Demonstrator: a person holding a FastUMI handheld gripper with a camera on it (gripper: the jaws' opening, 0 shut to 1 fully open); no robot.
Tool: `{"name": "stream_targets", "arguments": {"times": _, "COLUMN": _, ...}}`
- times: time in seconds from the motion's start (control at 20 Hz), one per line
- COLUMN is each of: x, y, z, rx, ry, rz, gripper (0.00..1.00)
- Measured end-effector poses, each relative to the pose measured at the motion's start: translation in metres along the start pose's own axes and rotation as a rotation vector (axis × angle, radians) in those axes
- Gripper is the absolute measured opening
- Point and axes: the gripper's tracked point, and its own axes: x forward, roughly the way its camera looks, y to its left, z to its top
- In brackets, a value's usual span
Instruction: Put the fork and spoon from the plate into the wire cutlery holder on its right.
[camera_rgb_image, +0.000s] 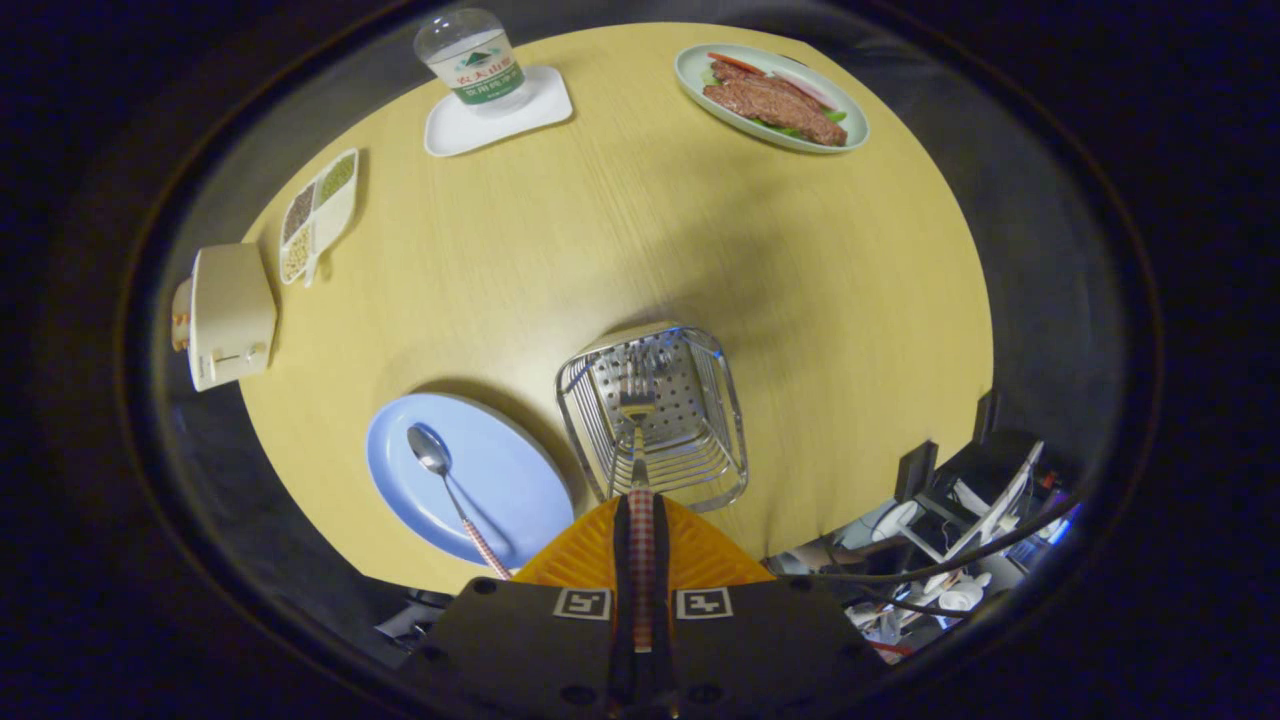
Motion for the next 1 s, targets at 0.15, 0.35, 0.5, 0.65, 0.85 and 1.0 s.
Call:
{"name": "stream_targets", "arguments": {"times": 0.15, "x": 0.001, "y": -0.003, "z": -0.004, "rx": -0.02, "ry": -0.007, "rz": -0.02, "gripper": 0.16}}
{"name": "stream_targets", "arguments": {"times": 0.35, "x": -0.017, "y": -0.006, "z": -0.002, "rx": -0.024, "ry": -0.07, "rz": -0.035, "gripper": 0.45}}
{"name": "stream_targets", "arguments": {"times": 0.5, "x": -0.034, "y": -0.001, "z": -0.003, "rx": -0.025, "ry": -0.139, "rz": -0.029, "gripper": 0.72}}
{"name": "stream_targets", "arguments": {"times": 0.65, "x": -0.051, "y": 0.003, "z": -0.012, "rx": -0.031, "ry": -0.219, "rz": -0.045, "gripper": 0.99}}
{"name": "stream_targets", "arguments": {"times": 0.85, "x": -0.07, "y": 0.013, "z": -0.034, "rx": -0.081, "ry": -0.306, "rz": -0.092, "gripper": 0.99}}
{"name": "stream_targets", "arguments": {"times": 1.0, "x": -0.086, "y": 0.033, "z": -0.055, "rx": -0.123, "ry": -0.379, "rz": -0.105, "gripper": 0.99}}
